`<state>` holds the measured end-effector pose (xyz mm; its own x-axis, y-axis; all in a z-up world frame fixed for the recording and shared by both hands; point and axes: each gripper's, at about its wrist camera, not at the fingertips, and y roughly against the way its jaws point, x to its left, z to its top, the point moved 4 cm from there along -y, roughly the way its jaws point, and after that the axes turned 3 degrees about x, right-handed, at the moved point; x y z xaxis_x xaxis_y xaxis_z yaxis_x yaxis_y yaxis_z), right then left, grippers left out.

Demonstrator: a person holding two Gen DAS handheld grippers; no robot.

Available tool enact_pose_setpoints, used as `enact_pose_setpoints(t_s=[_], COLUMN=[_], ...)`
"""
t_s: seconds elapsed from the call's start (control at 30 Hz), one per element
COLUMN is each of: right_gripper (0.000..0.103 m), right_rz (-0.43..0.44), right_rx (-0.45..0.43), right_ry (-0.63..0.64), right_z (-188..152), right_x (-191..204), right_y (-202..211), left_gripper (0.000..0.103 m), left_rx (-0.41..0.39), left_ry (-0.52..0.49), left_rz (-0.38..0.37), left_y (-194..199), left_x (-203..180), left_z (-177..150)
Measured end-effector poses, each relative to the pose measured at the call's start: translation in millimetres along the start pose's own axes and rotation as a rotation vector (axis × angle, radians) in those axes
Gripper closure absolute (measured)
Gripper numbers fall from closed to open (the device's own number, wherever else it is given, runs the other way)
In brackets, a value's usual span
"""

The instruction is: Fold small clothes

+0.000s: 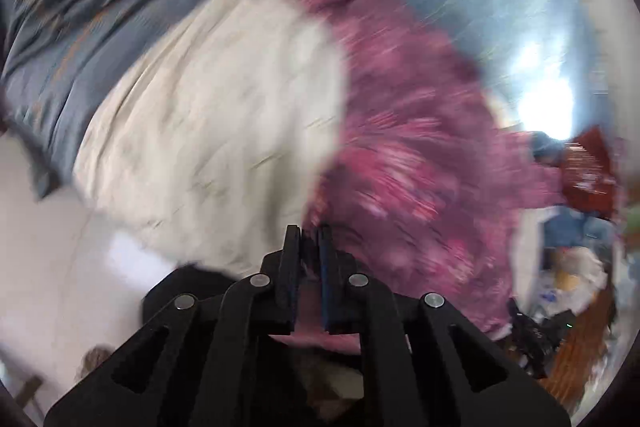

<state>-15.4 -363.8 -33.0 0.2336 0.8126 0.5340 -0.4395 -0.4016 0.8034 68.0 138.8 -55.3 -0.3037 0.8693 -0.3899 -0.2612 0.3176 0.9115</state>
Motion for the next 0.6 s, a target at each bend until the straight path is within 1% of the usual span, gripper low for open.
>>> enact_pose_setpoints(t_s=[0.03, 0.07, 0.1, 0.17, 0.2, 0.23, 0.27, 0.3, 0.33, 0.37, 0.4, 0.47, 0.5, 0.53, 0.57, 0.6], right_gripper=[0.099, 0.099, 0.093, 0.091, 0.091, 0.091, 0.089, 0.085, 0.081, 0.069, 0.063, 0.064, 0.067, 0.077, 0.097, 0.098], right_rz=[-0.034, -0.009, -0.002, -0.022, -0.031, -0.038, -0.039, -0.033, -0.018, -0.015, -0.037, -0.048, -0.015, 0.008, 0.047, 0.066], right_rx=[0.017, 0.0, -0.007, -0.027, -0.05, -0.067, -0.077, -0.077, -0.065, -0.04, -0.008, 0.053, 0.07, 0.06, 0.072, 0.063], right_ry=[-0.01, -0.025, -0.03, -0.003, 0.023, 0.04, 0.057, 0.066, 0.068, 0.066, 0.06, 0.046, 0.037, 0.047, 0.071, 0.087], right_z=[-4, -6, -5, -3, -1, 1, 2, 3, 3, 3, 0, -8, -12, -12, -12, -11], right_x=[-8, -12, -11, -6, -2, 0, 2, 4, 6, 6, 6, 3, 4, 6, 12, 17], right_y=[-10, -8, -2, 10, 20, 27, 31, 31, 27, 19, 10, -8, -12, -7, -4, 3], left_gripper=[0.097, 0.097, 0.097, 0.096, 0.096, 0.096, 0.087, 0.068, 0.057, 0.042, 0.042, 0.042, 0.042, 0.042, 0.042, 0.042], left_rx=[0.056, 0.077, 0.084, 0.029, -0.025, -0.06, -0.089, -0.117, -0.129, -0.139, -0.139, -0.085, -0.057, -0.038, -0.022, -0.015], left_ry=[0.014, 0.027, 0.036, -0.001, -0.036, -0.07, -0.106, -0.149, -0.173, -0.196, -0.217, -0.265, -0.274, -0.289, -0.308, -0.316], left_rz=[0.012, 0.023, 0.037, 0.019, 0.014, 0.002, -0.01, -0.028, -0.037, -0.041, -0.04, -0.048, -0.034, -0.022, 0.016, 0.054], left_y=[-18, -24, -25, -11, 3, 13, 22, 29, 31, 29, 22, -3, -16, -25, -36, -43], left_x=[9, 13, 18, 14, 8, 1, -8, -21, -33, -45, -57, -77, -85, -88, -93, -96], left_z=[-3, -7, -10, -9, -8, -7, -6, -7, -4, -3, -3, -7, -10, -12, -12, -14])
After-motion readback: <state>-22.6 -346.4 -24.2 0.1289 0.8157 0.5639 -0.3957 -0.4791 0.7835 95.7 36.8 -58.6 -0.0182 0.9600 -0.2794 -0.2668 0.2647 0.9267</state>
